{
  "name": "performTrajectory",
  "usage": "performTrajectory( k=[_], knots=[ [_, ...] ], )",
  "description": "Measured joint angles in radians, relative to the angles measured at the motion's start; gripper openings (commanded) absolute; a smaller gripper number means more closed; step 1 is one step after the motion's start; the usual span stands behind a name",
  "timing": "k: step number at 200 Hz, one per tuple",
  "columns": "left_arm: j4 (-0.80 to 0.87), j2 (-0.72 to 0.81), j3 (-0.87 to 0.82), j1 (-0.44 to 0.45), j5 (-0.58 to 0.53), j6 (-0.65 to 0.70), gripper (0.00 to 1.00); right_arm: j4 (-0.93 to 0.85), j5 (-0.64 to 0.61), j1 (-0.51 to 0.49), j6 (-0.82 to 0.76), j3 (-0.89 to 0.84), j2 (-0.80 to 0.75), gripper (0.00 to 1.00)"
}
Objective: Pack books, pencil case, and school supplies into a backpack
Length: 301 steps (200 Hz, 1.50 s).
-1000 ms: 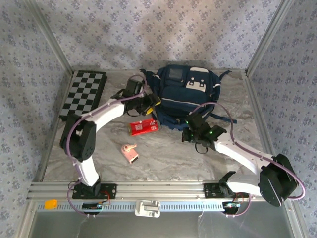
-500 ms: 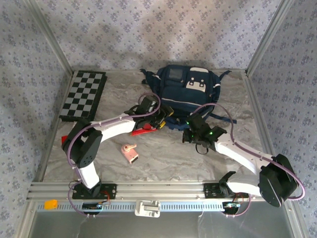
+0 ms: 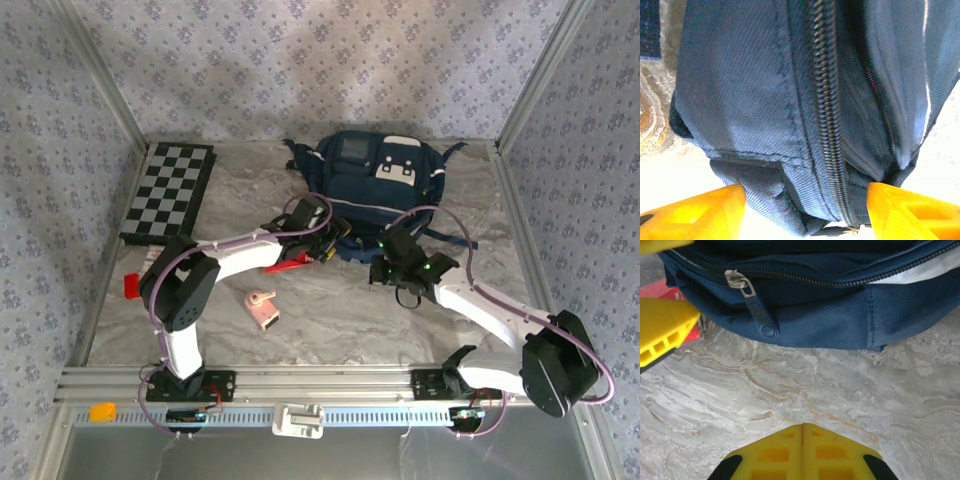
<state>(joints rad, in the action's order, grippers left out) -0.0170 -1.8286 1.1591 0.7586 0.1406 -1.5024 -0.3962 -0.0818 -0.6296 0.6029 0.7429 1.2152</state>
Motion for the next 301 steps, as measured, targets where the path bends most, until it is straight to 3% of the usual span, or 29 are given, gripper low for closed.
performTrajectory(
  k=[62, 114, 154, 246, 266, 301],
  knots=[
    [0.063, -0.038, 0.093, -0.032, -0.007, -0.008, 0.48, 0.013, 0.000, 0.007, -0.024, 0.094, 0.134, 0.32],
    [0.122, -0.074, 0.123, -0.039, 0.000, -0.003, 0.15, 0.027, 0.040, 0.035, -0.027, 0.183, 0.253, 0.39],
    [0.134, -0.074, 0.123, -0.041, 0.004, 0.009, 0.00, 0.034, 0.076, 0.053, -0.051, 0.237, 0.340, 0.42],
    [0.150, -0.074, 0.125, -0.039, 0.001, 0.037, 0.00, -0.021, 0.006, 0.048, -0.078, 0.362, 0.447, 0.41],
    [0.157, -0.074, 0.132, -0.037, -0.003, 0.043, 0.00, -0.026, -0.009, 0.047, -0.092, 0.386, 0.472, 0.36],
    [0.168, -0.074, 0.134, -0.035, -0.008, 0.047, 0.00, -0.022, -0.017, 0.043, -0.113, 0.397, 0.500, 0.17]
  ],
)
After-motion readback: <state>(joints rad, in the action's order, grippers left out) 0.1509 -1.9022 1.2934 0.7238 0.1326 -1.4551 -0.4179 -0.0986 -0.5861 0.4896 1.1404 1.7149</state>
